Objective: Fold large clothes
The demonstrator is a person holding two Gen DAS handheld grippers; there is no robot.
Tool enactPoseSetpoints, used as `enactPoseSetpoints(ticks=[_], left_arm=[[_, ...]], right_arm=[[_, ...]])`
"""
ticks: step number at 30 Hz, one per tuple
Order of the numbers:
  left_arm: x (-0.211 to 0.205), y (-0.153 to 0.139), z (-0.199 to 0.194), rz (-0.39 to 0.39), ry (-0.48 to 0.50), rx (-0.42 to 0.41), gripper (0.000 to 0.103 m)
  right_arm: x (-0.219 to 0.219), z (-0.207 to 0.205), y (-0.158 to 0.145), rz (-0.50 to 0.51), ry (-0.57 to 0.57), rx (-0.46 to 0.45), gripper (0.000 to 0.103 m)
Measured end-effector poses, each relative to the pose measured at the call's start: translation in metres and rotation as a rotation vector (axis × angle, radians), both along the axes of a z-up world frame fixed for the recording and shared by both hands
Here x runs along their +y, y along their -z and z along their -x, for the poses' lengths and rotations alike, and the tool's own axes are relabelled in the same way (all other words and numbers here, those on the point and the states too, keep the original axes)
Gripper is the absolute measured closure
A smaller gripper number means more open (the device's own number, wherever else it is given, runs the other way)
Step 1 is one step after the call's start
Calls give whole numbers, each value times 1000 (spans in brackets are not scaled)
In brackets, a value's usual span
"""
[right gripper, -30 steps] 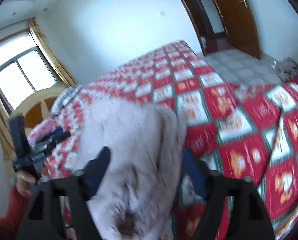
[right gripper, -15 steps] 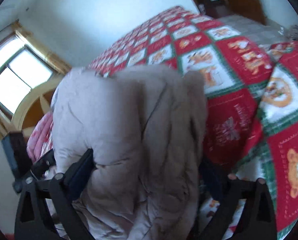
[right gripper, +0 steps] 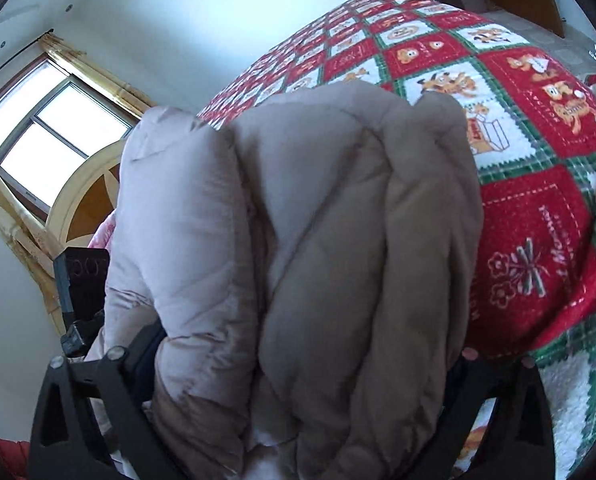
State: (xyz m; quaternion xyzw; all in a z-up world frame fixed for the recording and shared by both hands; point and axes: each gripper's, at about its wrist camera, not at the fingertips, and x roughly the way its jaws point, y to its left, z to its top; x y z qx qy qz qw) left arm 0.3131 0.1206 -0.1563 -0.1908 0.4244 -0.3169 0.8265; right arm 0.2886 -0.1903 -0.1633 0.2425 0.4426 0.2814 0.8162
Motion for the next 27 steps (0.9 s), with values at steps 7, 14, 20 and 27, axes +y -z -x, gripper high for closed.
enactPoseSetpoints(ticks=[7, 14, 20, 27], left_arm=[[-9, -19, 66, -14, -21, -51, 21], [-13, -41, 129, 42, -15, -113, 21], [-25, -79, 153, 147, 48, -184, 21], [-68, -134, 163, 205, 168, -295, 22]], right_arm=[[5, 59, -14, -78, -16, 13, 39], [11, 138, -41, -132, -13, -69, 48], [-7, 183, -87, -209, 2, -184, 53], [-50, 226, -143, -190, 84, -328, 53]])
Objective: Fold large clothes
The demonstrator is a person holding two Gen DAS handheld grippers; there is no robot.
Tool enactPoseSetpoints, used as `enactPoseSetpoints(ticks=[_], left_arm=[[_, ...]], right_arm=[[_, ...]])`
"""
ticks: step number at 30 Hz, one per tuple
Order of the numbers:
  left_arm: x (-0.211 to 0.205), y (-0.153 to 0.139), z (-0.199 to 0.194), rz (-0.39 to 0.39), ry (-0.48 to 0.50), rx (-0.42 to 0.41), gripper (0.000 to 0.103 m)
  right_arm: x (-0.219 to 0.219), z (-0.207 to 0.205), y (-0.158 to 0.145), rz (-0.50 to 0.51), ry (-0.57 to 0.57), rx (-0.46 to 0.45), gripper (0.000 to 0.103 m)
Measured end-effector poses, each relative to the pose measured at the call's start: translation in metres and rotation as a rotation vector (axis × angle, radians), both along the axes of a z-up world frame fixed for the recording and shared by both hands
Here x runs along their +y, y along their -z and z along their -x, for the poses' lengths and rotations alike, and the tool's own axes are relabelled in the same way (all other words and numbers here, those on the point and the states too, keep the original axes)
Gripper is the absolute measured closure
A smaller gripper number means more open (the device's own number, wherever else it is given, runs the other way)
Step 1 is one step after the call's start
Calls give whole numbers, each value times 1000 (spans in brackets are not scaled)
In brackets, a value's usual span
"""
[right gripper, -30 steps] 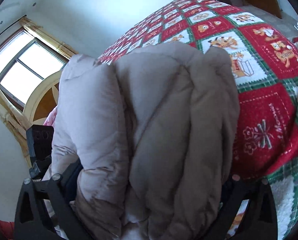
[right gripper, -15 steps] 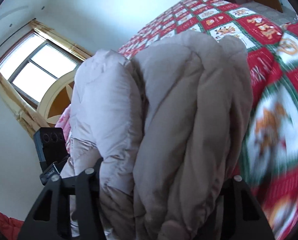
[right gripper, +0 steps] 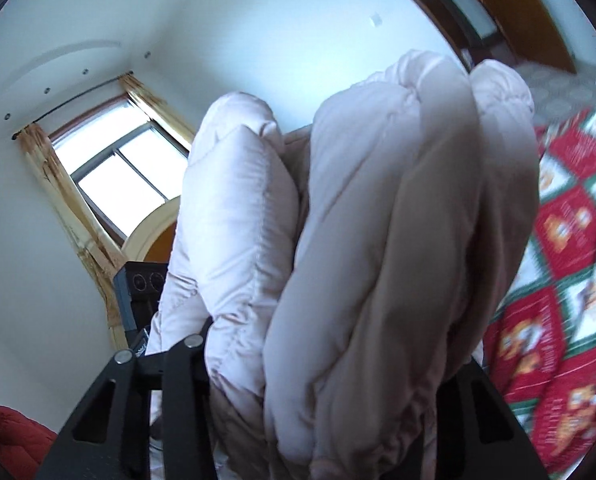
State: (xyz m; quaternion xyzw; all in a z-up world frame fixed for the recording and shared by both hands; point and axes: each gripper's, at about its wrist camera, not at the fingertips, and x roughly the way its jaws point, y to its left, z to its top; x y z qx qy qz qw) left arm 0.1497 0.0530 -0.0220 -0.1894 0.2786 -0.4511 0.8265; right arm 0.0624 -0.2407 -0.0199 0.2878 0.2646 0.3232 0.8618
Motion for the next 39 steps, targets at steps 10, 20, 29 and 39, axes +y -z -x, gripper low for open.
enactPoseSetpoints(ticks=[10, 20, 29, 39], left_arm=[[-140, -29, -46, -63, 180, -7, 22], [-253, 37, -110, -411, 76, 43, 22], [-267, 86, -168, -558, -90, 97, 7], [-271, 92, -154, -581, -135, 39, 1]], right_arm=[[-107, 25, -30, 60, 259, -32, 54], [-205, -46, 67, 31, 368, 155, 54], [-235, -91, 132, 37, 408, 232, 52], [-245, -56, 104, 103, 495, 260, 40]])
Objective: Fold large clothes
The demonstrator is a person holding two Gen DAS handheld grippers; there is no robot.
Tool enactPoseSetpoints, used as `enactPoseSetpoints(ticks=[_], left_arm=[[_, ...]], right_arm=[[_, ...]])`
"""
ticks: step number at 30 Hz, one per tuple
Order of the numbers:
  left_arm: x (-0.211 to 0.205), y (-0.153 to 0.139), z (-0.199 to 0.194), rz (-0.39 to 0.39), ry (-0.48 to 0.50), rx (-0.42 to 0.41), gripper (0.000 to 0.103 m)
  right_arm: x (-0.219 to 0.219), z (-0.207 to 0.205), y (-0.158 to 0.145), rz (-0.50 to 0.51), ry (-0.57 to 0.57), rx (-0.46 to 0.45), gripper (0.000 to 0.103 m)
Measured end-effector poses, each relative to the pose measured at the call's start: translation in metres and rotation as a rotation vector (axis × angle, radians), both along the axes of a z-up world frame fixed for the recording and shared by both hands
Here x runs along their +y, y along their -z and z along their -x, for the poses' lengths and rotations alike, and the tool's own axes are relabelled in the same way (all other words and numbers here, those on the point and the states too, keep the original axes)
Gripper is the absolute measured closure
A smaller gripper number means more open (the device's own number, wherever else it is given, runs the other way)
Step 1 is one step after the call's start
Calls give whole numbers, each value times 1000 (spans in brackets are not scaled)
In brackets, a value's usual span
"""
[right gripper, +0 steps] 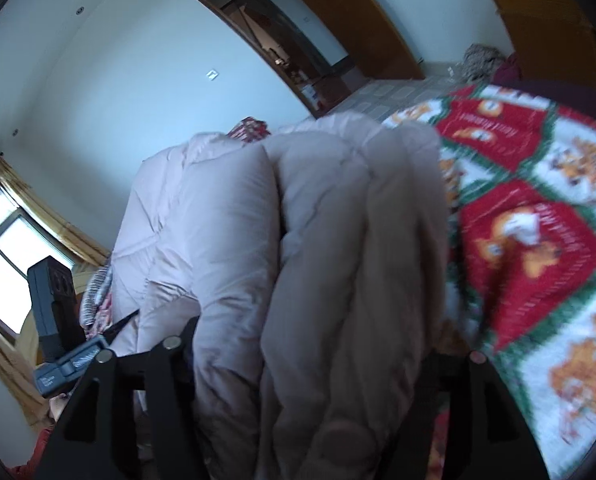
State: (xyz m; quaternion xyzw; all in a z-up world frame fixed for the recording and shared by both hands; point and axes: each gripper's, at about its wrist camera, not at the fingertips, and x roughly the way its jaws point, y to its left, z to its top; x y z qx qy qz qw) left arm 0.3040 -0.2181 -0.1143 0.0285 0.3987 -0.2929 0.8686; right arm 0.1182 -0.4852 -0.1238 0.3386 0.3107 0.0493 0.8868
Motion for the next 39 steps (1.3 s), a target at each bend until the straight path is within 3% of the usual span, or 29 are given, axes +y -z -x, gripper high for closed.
enactPoseSetpoints(ticks=[4, 10, 11, 12, 13, 14, 18, 21, 25, 29, 35, 39], left_arm=[[1, -1, 0, -2, -3, -9, 1], [0, -2, 4, -13, -11, -32, 1], [0, -3, 5, -21, -15, -44, 1], [-1, -3, 7, -28, -18, -53, 1], [-1, -4, 8, -37, -20, -62, 1], [-2, -4, 9, -45, -21, -69, 1], [-2, -5, 12, -92, -22, -96, 1], [-3, -5, 15, -119, -26, -125, 1], [-3, -4, 13, -128, -29, -128, 1], [-5, -3, 9, -126, -25, -119, 0], [-17, -1, 3, -156, -13, -112, 0], [-26, 1, -6, -185, 3, -79, 0]], right_arm=[[-5, 65, -53, 89, 124, -83, 37], [46, 157, -126, 315, 127, -163, 39], [59, 164, -134, 347, 110, -156, 43], [68, 166, -136, 362, 96, -149, 58], [68, 153, -132, 363, 84, -142, 70], [77, 146, -133, 350, 62, -140, 73], [95, 85, -104, 438, 105, -110, 74], [87, 43, -86, 350, 133, -67, 75], [72, 2, -56, 380, 198, 77, 74], [58, -5, -26, 327, 211, 112, 79], [57, -7, -7, 391, 220, 134, 80], [53, -9, 1, 370, 225, 144, 81]])
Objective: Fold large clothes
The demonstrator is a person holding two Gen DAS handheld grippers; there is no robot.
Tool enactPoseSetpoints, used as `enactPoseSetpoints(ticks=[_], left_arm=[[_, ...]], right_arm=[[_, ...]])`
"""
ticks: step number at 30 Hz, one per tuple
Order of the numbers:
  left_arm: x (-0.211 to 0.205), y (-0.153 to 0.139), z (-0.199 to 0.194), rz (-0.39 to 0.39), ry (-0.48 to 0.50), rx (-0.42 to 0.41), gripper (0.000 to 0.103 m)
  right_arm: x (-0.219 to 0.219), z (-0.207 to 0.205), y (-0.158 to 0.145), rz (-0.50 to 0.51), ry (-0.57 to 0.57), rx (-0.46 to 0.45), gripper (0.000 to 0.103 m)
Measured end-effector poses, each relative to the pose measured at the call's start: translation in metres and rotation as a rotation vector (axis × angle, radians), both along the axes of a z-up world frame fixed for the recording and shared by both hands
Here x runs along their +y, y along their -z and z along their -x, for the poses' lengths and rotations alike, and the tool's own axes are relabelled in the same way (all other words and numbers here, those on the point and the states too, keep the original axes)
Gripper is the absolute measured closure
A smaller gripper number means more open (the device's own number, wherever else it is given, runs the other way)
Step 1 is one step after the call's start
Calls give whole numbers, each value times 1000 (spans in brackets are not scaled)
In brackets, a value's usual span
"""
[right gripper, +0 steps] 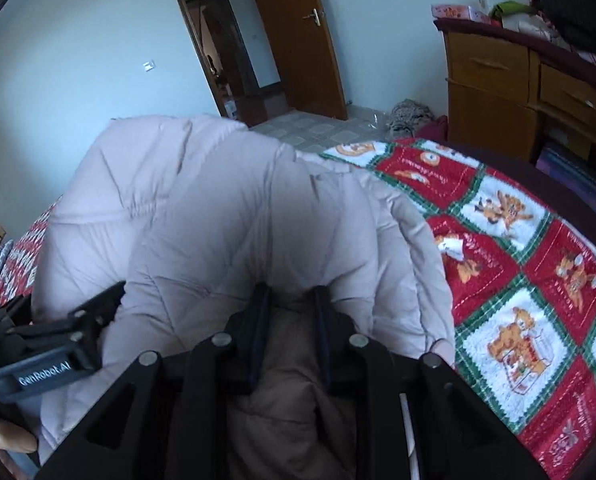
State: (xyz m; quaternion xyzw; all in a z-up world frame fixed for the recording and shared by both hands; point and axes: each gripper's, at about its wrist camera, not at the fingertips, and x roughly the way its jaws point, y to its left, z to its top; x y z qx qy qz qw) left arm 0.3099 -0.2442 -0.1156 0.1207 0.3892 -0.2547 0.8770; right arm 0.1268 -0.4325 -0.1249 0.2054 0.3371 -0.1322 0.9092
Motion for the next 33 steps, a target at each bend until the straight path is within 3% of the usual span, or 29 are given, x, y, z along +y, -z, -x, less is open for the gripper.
enactPoseSetpoints(ticks=[7, 17, 23, 26, 27, 28, 30, 33], left_arm=[[1, 16, -31, 79, 18, 169, 1], [13, 3, -1, 84, -15, 85, 0], [49, -9, 29, 114, -34, 150, 1], [61, -16, 41, 109, -65, 163, 1], [63, -20, 47, 100, -74, 147, 1], [65, -23, 50, 93, -76, 129, 1], [68, -31, 62, 68, -71, 75, 1], [73, -39, 76, 42, -60, 19, 1]], right_arm=[[9, 1, 2, 32, 34, -3, 81], [23, 4, -4, 124, 43, 3, 81], [38, 10, -12, 239, 55, 31, 75], [40, 27, -19, 254, 140, 45, 54], [39, 33, -21, 242, 160, 39, 37], [38, 45, -26, 204, 161, -2, 31], [36, 63, -32, 137, 139, -58, 31], [48, 89, -45, 123, 89, -98, 31]])
